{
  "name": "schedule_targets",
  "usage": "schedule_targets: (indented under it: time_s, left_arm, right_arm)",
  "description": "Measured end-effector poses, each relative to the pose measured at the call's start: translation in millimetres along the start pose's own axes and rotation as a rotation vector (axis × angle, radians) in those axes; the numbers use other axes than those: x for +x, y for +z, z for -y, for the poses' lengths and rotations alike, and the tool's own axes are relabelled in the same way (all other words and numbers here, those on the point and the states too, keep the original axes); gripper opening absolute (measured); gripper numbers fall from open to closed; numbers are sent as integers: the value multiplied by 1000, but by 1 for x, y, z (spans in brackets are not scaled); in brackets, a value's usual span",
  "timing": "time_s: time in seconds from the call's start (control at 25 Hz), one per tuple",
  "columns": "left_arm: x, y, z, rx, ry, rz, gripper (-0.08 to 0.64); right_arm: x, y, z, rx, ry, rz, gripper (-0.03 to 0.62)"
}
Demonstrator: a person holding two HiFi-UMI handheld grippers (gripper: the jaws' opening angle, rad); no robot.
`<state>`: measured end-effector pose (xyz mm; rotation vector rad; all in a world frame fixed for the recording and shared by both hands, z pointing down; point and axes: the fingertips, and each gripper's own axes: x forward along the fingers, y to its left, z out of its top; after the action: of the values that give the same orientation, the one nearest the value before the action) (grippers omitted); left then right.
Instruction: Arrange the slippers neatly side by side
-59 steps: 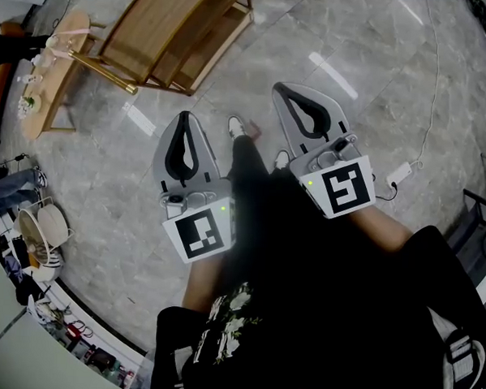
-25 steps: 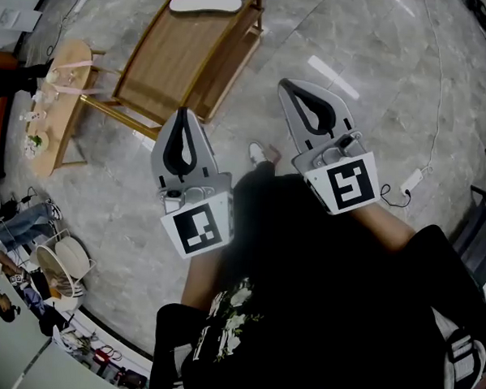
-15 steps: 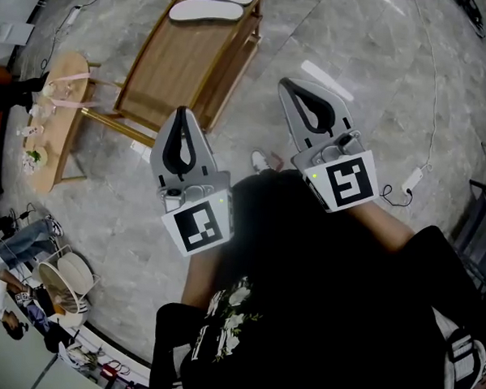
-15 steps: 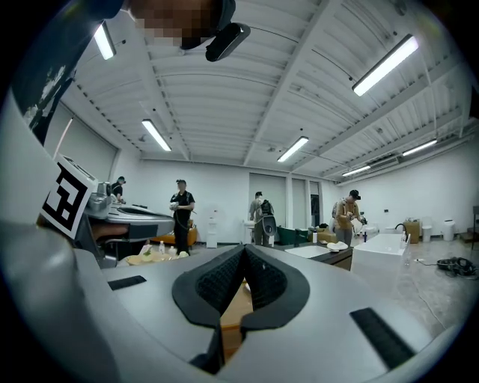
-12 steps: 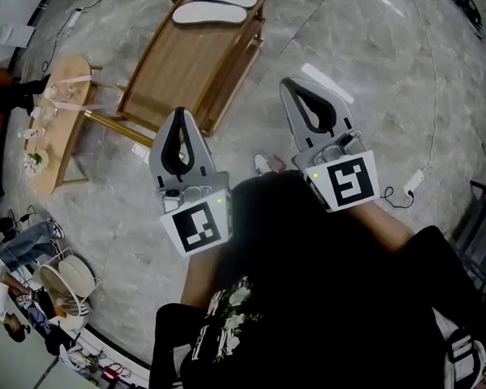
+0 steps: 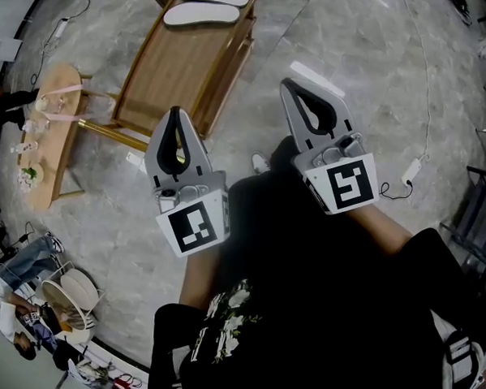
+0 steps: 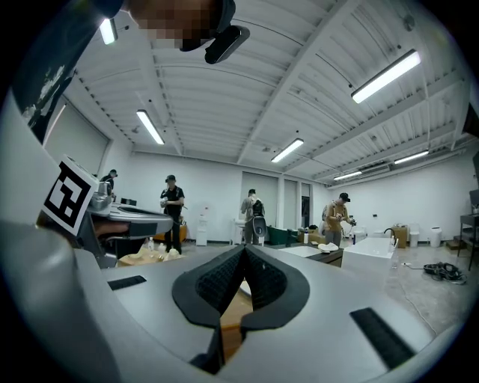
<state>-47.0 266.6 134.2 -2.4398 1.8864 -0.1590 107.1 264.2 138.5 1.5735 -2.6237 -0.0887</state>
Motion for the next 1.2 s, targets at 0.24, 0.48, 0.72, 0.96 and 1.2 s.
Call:
schedule_targets:
  time_s: [0.24,0.48,0.72,0.96,1.2]
  left_arm:
    - [-7,3,0,2,-8,-1,2]
    - [0,-6,-6,-32,19,-17,2]
    - [11,-11,-9,-49,26,-22,2]
    - [40,-8,-7,-50,18,-31,2]
    - [76,-7,-5,-65,5,-50,2]
  right_arm:
    - [-1,-3,-1,7,-9,-18,-2]
    - [7,-5,3,-4,9,-25,-2]
    - [19,-10,15,3,-4,-30,-2]
    - [41,-10,35,2,3,-31,-2]
    - [69,-7,57,-10,12,-44,-2]
